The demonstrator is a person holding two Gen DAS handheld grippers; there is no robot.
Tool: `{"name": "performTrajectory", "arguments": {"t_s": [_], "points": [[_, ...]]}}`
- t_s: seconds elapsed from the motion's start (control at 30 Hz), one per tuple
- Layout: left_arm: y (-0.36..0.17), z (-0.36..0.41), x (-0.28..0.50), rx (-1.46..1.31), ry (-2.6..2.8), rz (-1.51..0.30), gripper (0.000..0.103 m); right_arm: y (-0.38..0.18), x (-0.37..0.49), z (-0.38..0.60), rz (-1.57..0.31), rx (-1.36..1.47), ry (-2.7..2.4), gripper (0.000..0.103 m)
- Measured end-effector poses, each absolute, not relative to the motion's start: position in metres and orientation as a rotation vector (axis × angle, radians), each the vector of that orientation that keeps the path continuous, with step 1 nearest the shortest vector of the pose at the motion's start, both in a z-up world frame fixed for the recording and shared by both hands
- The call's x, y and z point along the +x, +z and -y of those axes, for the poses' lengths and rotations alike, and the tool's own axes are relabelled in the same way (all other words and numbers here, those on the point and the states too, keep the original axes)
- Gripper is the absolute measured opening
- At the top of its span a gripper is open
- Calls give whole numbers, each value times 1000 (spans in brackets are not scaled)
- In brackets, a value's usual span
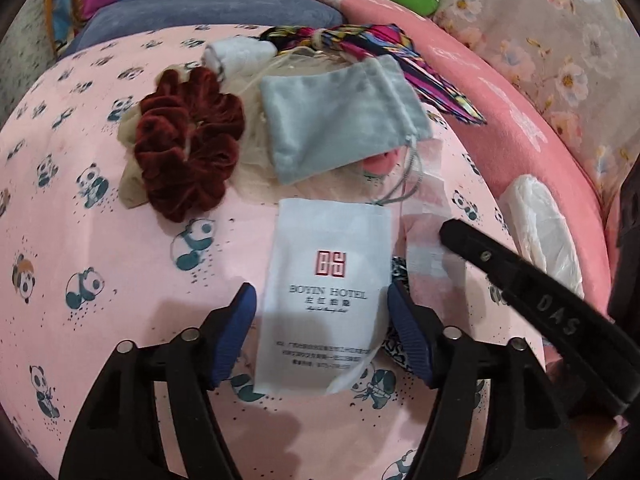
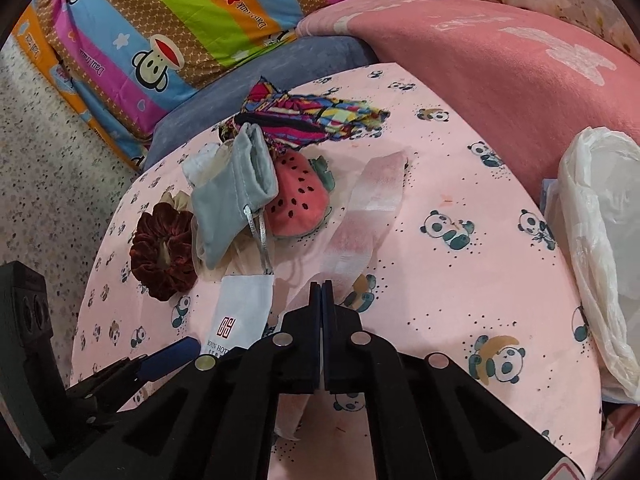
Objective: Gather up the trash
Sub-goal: 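Grasp the clear plastic wrapper with the right gripper while the left grasps the white hotel packet, then carry both items over the white bin and open both grippers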
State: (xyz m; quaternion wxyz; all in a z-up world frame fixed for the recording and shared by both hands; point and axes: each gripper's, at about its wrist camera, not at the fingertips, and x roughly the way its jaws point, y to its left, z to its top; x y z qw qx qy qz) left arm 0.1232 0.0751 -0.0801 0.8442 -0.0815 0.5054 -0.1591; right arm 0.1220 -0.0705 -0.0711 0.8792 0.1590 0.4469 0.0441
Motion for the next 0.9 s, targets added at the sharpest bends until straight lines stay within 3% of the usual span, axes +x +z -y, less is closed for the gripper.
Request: {"name": "performTrajectory", "arguments": {"t_s": [0.07, 0.1, 0.17, 0.2, 0.23, 0.9], "points": [[-80, -69, 122, -139, -338, -1059, 51, -64, 117, 78, -908, 337, 76, 1], [-80, -67, 122, -132, -345, -1058, 40, -61, 114, 83, -897, 341, 69, 1], [-80, -65, 121, -122, -346, -1055, 31, -53, 108, 90, -877, 352, 58, 1], [-79, -64, 121, -115, -343, -1050, 19, -49, 106, 93, -869, 352, 52, 1], [-78, -64, 121, -108, -342, -1051, 0, -46, 103, 95, -862, 347, 45, 1], [23, -33, 87, -95, -464, -878, 0, 23, 36, 160, -678, 361, -45, 1]]}}
